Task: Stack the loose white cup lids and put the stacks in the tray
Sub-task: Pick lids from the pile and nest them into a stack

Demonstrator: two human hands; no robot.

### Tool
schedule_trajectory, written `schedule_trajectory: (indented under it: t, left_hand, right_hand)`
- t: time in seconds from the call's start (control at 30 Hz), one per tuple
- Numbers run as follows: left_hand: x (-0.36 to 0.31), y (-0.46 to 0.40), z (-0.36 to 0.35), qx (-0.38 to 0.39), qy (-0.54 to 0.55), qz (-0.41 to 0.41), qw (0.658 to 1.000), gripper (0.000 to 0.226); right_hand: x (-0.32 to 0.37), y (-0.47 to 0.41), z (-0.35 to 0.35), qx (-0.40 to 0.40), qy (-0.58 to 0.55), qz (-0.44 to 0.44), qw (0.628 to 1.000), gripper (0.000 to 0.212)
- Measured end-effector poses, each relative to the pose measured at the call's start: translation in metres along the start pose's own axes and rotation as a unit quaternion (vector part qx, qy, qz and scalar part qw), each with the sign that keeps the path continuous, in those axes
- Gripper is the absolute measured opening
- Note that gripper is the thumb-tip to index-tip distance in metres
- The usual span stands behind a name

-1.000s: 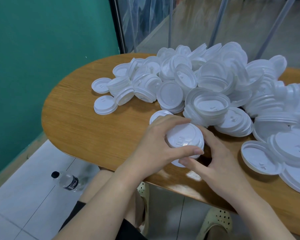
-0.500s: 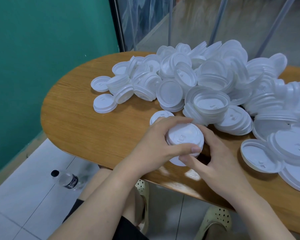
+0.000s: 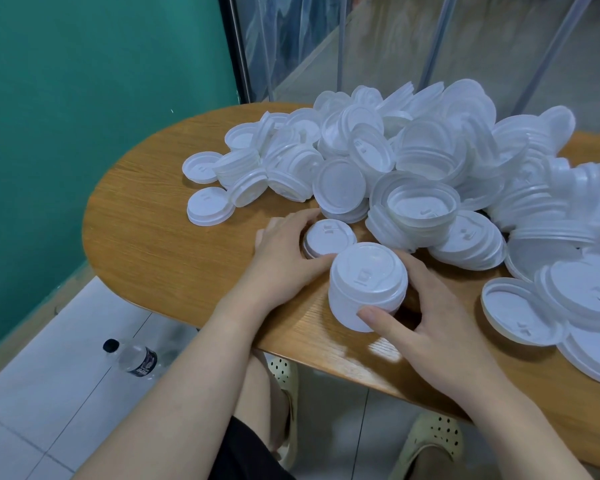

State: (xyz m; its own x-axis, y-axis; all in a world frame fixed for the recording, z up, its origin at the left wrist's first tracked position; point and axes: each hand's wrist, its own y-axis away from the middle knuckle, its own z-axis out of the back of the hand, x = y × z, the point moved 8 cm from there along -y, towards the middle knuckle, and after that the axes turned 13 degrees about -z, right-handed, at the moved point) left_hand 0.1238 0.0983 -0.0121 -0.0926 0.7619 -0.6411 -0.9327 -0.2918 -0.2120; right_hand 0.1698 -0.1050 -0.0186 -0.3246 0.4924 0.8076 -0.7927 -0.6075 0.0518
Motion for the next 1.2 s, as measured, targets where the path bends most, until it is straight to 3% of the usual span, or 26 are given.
schedule_trajectory:
  t: [0.1, 0.17, 0.3, 0.47, 0.57, 0.67, 0.97, 1.1, 1.2]
  left_hand:
    - [0.002, -0.001, 0.000, -0.015, 0.003, 0.018, 1.000, 0.072]
    - [0.008, 0.002, 0.008, -0.078, 0.018, 0.036, 0.996, 0.067]
    - [0.007, 0.022, 0.026, -0.181, 0.163, 0.055, 0.968, 0.061]
    - [-0.031, 0.036, 0.024, -0.120, 0.274, -0.071, 0.952, 0.063]
    - [-0.051, 0.035, 0.011, -0.053, 0.205, -0.119, 0.970, 0.062]
    - [-0.057, 0.034, 0.002, -0.015, 0.152, -0.117, 0.981, 0.062]
    - [-0.055, 0.033, 0.000, 0.047, 0.144, -0.100, 0.983, 0.072]
    - [-0.083, 0.005, 0.019, 0.007, 0.106, -0.148, 0.983, 0.050]
    - [-0.116, -0.033, 0.006, 0.056, -0.012, -0.218, 0.974, 0.034]
  right_hand:
    - [0.000, 0.000, 0.000, 0.000, 0.005, -0.005, 1.000, 0.077]
    - [0.000, 0.000, 0.001, -0.002, 0.009, -0.006, 1.000, 0.075]
    - [0.002, 0.001, 0.002, -0.005, 0.006, -0.007, 1.000, 0.069]
    - [0.007, 0.002, 0.002, -0.001, 0.006, 0.000, 1.000, 0.062]
    - [0.011, 0.002, 0.003, -0.007, -0.001, 0.011, 1.000, 0.061]
    - [0.007, 0.002, 0.003, -0.010, -0.004, 0.010, 1.000, 0.068]
    - [0.009, 0.002, 0.003, -0.018, 0.003, 0.014, 1.000, 0.077]
    - [0.008, 0.001, 0.005, -0.014, 0.001, 0.013, 1.000, 0.074]
    - [0.006, 0.002, 0.006, -0.010, -0.010, 0.008, 1.000, 0.070]
